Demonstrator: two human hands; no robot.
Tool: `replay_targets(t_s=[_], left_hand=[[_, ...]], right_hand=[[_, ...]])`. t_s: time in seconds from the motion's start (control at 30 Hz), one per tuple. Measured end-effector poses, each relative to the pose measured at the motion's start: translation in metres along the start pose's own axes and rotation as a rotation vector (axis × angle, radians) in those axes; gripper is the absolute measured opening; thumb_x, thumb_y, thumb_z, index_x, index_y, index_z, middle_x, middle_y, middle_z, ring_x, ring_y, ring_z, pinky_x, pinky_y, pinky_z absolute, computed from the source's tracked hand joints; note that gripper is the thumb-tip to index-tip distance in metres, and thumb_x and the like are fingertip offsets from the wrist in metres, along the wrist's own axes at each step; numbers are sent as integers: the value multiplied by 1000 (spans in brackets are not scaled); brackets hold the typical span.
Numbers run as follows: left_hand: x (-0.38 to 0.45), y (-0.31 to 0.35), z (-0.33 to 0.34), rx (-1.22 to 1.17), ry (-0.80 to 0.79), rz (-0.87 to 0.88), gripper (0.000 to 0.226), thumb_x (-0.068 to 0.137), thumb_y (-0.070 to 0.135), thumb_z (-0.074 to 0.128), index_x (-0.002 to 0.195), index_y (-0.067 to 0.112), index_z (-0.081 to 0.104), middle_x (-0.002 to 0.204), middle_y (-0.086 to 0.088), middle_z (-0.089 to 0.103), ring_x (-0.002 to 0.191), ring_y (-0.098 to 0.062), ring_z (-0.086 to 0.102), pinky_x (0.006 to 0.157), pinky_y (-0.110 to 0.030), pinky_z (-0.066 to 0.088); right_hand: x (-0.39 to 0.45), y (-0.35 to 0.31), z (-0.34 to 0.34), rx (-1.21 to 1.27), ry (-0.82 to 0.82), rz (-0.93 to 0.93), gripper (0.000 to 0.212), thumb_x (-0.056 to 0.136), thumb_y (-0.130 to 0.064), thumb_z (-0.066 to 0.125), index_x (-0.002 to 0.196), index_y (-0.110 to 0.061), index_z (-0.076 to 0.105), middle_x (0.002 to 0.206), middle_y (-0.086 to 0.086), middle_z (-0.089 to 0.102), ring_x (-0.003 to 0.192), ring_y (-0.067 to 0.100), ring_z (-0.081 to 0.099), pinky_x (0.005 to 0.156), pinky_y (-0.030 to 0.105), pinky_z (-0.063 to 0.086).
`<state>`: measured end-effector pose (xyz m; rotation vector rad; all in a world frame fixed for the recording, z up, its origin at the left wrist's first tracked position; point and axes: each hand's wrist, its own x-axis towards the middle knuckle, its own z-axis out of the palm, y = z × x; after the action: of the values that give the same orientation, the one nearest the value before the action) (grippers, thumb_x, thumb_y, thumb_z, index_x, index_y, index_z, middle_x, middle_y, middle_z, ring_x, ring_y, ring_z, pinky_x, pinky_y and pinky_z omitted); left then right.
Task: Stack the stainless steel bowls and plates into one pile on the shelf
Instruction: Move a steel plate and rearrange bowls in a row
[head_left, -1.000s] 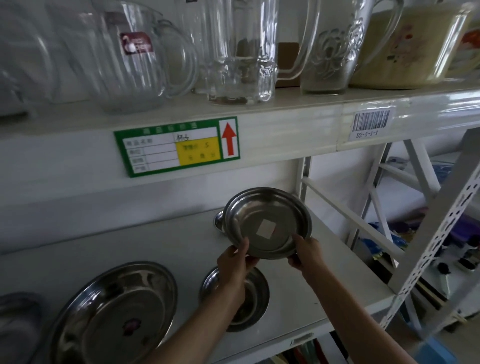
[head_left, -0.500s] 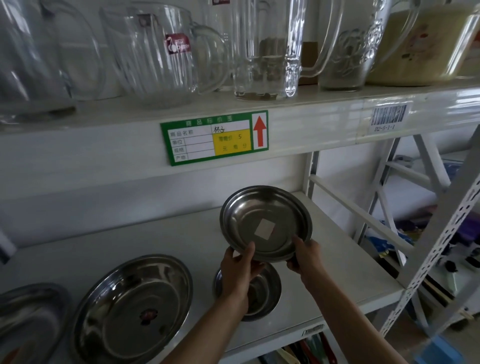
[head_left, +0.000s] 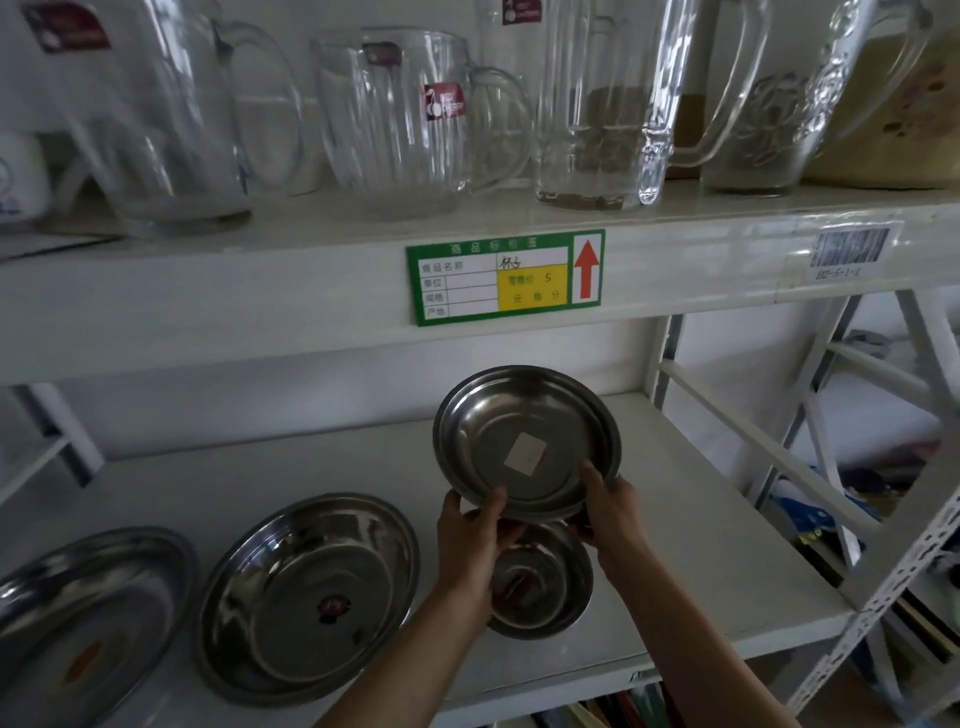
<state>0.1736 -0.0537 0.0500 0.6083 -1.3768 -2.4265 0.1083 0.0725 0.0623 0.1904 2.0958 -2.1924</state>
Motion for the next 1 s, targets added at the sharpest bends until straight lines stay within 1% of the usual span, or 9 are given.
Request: replay_targets(t_s=[0.1,0.2,0.5,0.53,0.6,0.67,0.7,0.83,1.0], left_hand=[[-4,6,-7,12,28,18,47,87,12,66,130,13,48,105,-16,70,92,-30,73,71,-32,62],[-7,11,-13,30,64,31,39,88,10,64,123,16,49,95,-10,71,81,-25,75,65,-29,61],[-6,18,-37,47,210,111,52,85,18,68,132,10,49,119,-17,66,83,-24,75,77,-37,59],[-7,19,-39,51,215,116,48,85,18,67,131,11,51,120,-16,66,84,-24,75,78,-38,59],[-11,20,-45,29,218,126,37,88,13,62,124,11,54,118,-16,67,88,-26,73,79,-38,58],[-15,23,-49,-3,227,133,35,89,9,59,124,12,53,117,-16,67,89,-25,72,79,-38,59],[-18,24,-52,-21,231,136,37,90,8,58,126,13,52,118,-15,67,90,-26,72,80,-38,60],[-29,25,-61,-91,268,131,42,91,9,56,131,18,50,120,-15,65,98,-30,70,82,-38,59],[-40,26,-69,-193,342,97,44,92,6,53,133,17,49,119,-20,65,94,-29,69,70,-31,61]], right_hand=[[-2,1,8,-1,-37,-21,24,99,-31,49,94,-12,64,80,9,68,71,21,66,55,26,49],[-6,0,16,13,-75,-22,25,98,-34,50,87,-16,63,79,9,69,70,22,67,54,28,50],[-5,0,42,-82,-155,-15,34,95,-41,54,89,-9,64,70,11,66,53,26,63,45,28,48],[-4,2,45,-104,-169,-26,35,94,-42,54,91,-9,65,70,11,66,55,26,63,49,32,51],[-3,5,52,-159,-191,-56,39,93,-44,54,102,-8,67,84,13,71,75,32,68,70,45,59],[-6,7,59,-171,-214,-66,37,94,-39,54,109,-7,67,96,15,72,90,34,68,84,46,56],[-8,7,62,-167,-231,-63,35,95,-36,54,108,-6,68,93,13,72,87,31,67,81,41,56],[-18,7,69,-140,-305,5,29,97,-33,52,82,-11,62,64,7,62,50,18,58,42,22,49],[-22,17,81,-130,-362,83,45,94,-45,53,109,-2,60,79,16,66,46,19,61,43,25,51]])
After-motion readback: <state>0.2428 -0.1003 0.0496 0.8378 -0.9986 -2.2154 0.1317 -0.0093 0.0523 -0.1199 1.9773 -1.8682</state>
